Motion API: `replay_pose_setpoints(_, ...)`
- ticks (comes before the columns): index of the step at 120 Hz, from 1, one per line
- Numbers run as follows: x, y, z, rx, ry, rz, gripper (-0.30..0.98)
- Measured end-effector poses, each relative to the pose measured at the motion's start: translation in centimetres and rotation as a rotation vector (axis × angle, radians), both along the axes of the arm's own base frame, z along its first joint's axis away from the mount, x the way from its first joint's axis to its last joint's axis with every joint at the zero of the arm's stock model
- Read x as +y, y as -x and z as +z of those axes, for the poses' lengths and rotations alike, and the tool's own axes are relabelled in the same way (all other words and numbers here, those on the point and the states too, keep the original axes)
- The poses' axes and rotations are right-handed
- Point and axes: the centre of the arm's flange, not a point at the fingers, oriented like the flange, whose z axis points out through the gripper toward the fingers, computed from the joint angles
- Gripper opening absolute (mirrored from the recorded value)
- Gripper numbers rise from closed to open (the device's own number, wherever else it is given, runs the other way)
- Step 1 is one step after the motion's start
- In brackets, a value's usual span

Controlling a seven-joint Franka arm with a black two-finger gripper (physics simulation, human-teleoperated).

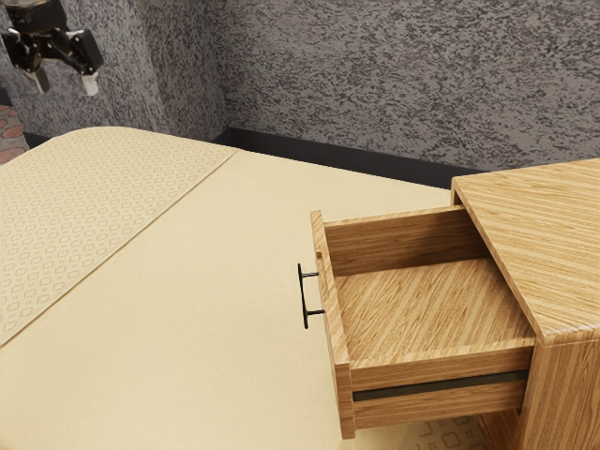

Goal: Push the drawer handle with one arm to close the drawer

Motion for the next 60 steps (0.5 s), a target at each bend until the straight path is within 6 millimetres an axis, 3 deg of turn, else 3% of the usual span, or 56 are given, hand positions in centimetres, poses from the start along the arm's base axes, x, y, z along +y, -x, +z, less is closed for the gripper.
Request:
replay_pose_setpoints(8,-3.3,-1.1,0.0,-0.013,0.005,-0.066,0.67)
replay_pose_setpoints(16,-3.7,-1.1,0.6,-0.034,0.011,-0.079,0.67)
replay_pose_setpoints(29,-2.4,2.3,8.5,-0.198,-0.028,-0.056,0.67)
replay_pose_setpoints(39,-1.4,4.6,11.6,-0.267,-0.042,-0.035,0.67)
replay_pose_setpoints(50,0.2,5.4,12.0,-0.276,-0.044,0.004,0.67)
replay_pose_setpoints(60,1.9,5.6,10.9,-0.25,-0.035,0.042,0.67)
